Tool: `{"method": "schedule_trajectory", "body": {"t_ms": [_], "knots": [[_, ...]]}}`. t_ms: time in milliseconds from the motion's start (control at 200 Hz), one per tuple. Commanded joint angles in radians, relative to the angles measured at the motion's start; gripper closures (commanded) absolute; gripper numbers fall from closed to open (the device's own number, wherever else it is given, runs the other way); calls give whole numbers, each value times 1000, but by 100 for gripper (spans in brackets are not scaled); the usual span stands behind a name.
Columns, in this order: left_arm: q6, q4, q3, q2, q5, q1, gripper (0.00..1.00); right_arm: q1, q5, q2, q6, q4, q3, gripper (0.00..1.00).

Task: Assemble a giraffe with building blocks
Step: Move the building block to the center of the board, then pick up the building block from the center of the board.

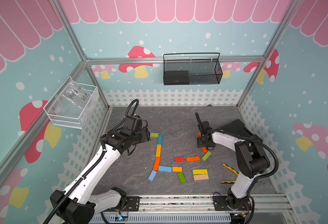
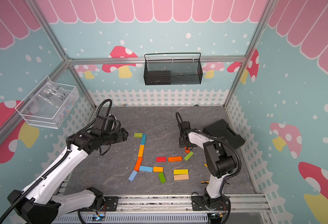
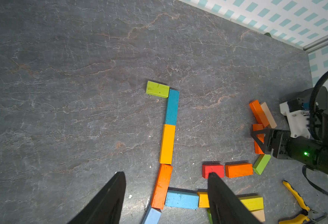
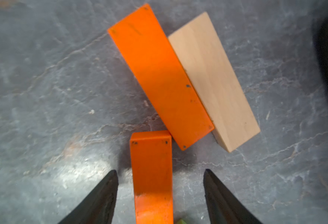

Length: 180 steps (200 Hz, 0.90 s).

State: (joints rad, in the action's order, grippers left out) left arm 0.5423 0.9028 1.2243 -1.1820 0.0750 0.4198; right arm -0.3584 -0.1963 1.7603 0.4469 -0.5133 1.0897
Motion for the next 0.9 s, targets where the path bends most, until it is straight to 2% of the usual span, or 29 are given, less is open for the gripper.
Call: {"method": "schedule_trajectory", "body": {"t_ms": [0,55,160,290,435,615,896], "knots": [[-4,-14,6,-2,-14,-5,30,-18,25,-74,-50,-29,49,17],[-4,-15,5,1,-15,-5,30,-33,27,-102,-73,-33,74,12],[-4,-13,6,7,-16,-5,30,-91,45,-149,-140,-31,115,10],[-7,-12,4,14,-18,-6,30,-246,53,-169,-285,-30,128,18],[-9,-11,3,19,-17,-5,30,-372,95,-186,-429,37,29,25],[-10,-7,-1,28,-15,-5,30,-420,188,-245,-553,148,-100,36],[-8,-7,-2,25,-14,-5,30,-470,295,-199,-686,155,-119,32]]}}
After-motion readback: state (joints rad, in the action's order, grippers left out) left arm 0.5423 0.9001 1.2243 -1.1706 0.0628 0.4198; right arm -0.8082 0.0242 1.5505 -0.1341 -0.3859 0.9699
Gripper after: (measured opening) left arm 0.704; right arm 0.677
